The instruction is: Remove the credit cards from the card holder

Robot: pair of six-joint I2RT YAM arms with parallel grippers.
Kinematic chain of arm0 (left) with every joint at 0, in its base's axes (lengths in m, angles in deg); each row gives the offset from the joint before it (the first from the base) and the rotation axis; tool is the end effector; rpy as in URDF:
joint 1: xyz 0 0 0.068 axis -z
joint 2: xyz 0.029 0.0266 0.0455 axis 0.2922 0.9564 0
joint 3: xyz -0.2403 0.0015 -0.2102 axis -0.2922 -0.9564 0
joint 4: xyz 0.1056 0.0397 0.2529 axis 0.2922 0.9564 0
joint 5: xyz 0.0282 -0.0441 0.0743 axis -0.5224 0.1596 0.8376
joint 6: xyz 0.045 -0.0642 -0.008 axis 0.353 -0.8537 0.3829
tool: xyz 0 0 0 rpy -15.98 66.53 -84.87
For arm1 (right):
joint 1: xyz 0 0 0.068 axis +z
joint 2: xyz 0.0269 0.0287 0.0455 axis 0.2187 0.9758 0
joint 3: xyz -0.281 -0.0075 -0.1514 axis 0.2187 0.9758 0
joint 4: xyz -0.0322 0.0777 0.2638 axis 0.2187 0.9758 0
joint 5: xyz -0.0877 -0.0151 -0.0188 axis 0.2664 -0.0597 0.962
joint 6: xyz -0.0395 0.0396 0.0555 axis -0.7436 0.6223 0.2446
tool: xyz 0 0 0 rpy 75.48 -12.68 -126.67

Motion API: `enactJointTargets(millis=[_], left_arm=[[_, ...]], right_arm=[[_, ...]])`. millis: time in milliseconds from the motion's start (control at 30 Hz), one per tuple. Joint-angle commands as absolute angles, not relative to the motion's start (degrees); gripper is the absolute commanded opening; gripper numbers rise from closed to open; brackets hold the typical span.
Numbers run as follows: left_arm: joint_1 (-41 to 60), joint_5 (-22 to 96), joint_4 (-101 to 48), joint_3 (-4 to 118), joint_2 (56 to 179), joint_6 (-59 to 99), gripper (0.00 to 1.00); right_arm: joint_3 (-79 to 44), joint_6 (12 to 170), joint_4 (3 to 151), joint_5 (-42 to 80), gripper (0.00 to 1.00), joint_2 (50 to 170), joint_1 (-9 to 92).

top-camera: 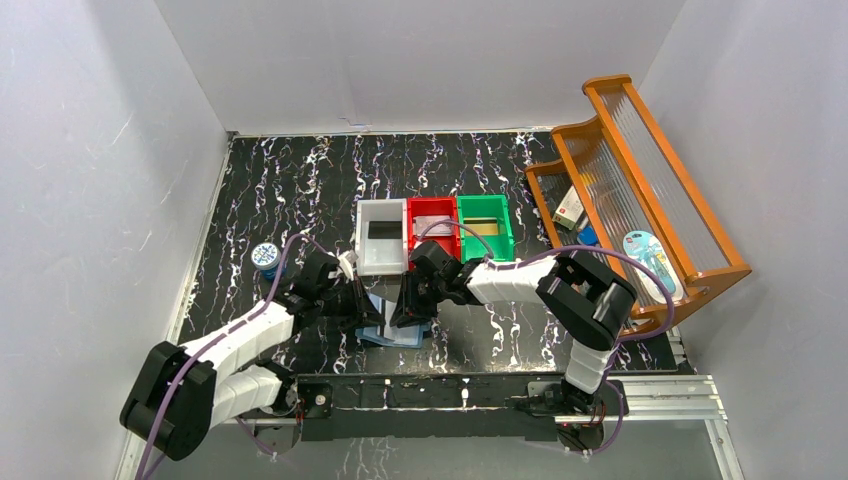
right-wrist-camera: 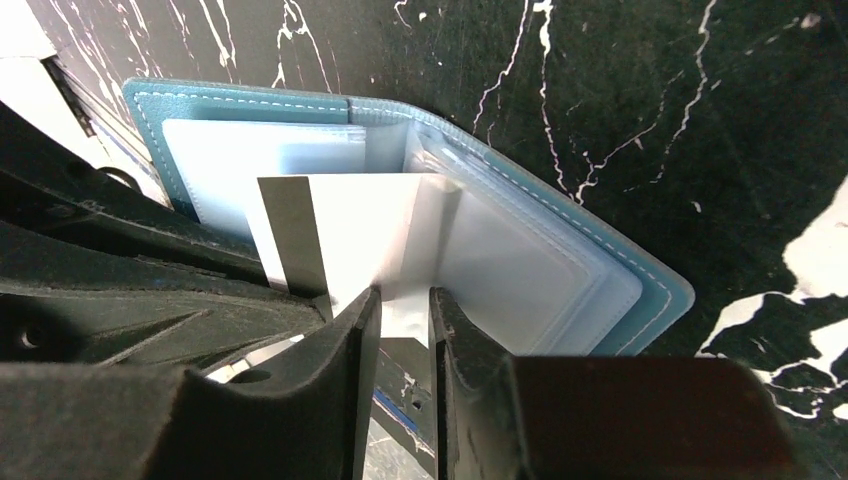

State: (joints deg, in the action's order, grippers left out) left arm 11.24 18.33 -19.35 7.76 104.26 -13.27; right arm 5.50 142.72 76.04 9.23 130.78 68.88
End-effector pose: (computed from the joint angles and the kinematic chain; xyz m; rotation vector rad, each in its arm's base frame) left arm 0.1709 -0.1268 0.1778 -0.1134 2.5457 -1.1330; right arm 0.2019 0.3379 0.1583 -0.1028 2.7776 1.1193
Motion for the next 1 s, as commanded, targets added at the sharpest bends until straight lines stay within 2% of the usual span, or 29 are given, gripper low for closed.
enactJointTargets(millis=[0, 167, 267, 333, 433, 600, 967], left_arm=[[11.2, 16.3, -18.8, 8.4, 105.4, -13.1, 0.10], [11.2, 17.1, -17.2, 9.6, 107.1, -11.6, 0.17], [11.2, 16.9, -16.9, 9.9, 107.9, -11.0, 0.17], [11.2, 16.6, -16.9, 10.0, 108.0, -11.0, 0.13], [11.2, 17.6, -16.8, 10.0, 107.0, -11.1, 0.00], [11.2, 21.3, -13.6, 10.7, 104.4, -10.8, 0.00], [11.2, 23.1, -9.5, 12.7, 97.4, -9.5, 0.00]], right_arm=[[7.1, 143.0, 75.9, 10.2, 0.33, 131.4, 68.5], [7.5, 143.1, 75.9, 10.5, 0.33, 131.4, 68.2], [7.5, 143.1, 75.9, 10.4, 0.33, 131.5, 68.2], [7.6, 143.2, 75.9, 10.4, 0.33, 131.4, 68.1], [7.5, 142.8, 75.8, 10.4, 0.33, 130.7, 67.9], [7.2, 141.1, 76.2, 12.3, 0.41, 129.2, 67.4], [3.6, 135.3, 83.8, 18.2, 0.44, 123.8, 66.2]])
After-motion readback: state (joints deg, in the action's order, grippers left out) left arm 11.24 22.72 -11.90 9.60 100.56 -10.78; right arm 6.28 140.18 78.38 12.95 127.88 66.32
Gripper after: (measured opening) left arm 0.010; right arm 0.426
